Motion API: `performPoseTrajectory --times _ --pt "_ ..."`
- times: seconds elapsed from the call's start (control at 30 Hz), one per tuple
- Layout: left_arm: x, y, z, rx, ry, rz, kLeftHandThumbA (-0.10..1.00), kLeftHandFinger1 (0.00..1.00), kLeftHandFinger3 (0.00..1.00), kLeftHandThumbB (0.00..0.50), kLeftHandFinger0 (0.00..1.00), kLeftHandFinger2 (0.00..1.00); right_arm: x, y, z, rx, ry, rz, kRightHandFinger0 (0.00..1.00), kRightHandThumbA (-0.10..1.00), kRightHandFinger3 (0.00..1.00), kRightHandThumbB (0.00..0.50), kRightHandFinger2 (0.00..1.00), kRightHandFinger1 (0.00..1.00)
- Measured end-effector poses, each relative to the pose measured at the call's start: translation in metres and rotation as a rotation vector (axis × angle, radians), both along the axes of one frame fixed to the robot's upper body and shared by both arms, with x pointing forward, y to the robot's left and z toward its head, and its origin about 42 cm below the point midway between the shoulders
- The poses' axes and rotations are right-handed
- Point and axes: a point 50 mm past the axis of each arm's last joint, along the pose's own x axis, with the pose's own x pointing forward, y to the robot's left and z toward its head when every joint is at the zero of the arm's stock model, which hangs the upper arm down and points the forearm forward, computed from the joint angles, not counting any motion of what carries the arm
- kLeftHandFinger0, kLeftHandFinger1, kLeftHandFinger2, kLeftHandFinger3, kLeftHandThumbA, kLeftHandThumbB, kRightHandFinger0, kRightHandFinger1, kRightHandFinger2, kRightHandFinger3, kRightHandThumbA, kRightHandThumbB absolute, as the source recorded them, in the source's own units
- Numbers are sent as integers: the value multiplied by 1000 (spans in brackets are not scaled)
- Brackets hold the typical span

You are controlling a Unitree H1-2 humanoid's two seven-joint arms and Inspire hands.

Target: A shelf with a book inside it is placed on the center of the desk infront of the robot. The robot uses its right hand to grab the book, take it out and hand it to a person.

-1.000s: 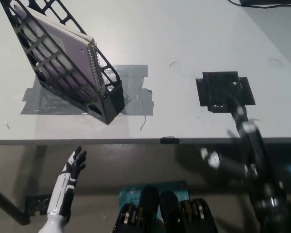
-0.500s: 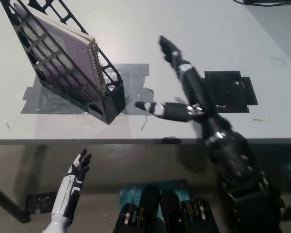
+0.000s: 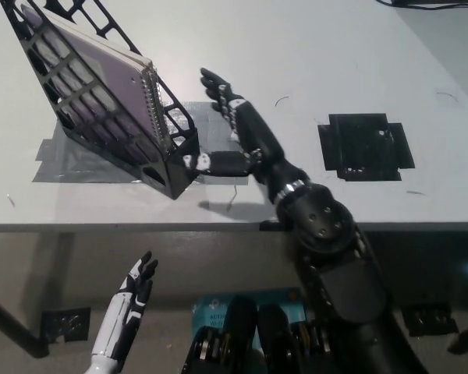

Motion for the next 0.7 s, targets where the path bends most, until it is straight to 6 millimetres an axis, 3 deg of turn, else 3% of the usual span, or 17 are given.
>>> performPoseTrajectory --times 0.13,0.27,0.43,0.63,0.7 --pt "0 -1 2 3 -3 -5 1000 1000 1000 376 1000 1000 2 10 6 30 9 15 1000 1000 1000 377 1000 1000" --pt "0 1 3 22 -7 -18 1000 1000 1000 392 1000 1000 4 18 21 56 -14 29 1000 1000 1000 419 1000 1000" --pt "1 2 3 40 -7 -28 996 1000 1000 379 1000 1000 4 23 33 90 -31 40 1000 1000 1000 411 1000 1000" --pt "2 2 4 50 -8 -37 971 1000 1000 385 1000 1000 -1 26 43 130 -54 49 1000 1000 1000 439 1000 1000" --pt "2 2 4 50 -8 -39 975 1000 1000 396 1000 1000 -1 25 45 139 -59 49 1000 995 1000 411 1000 1000"
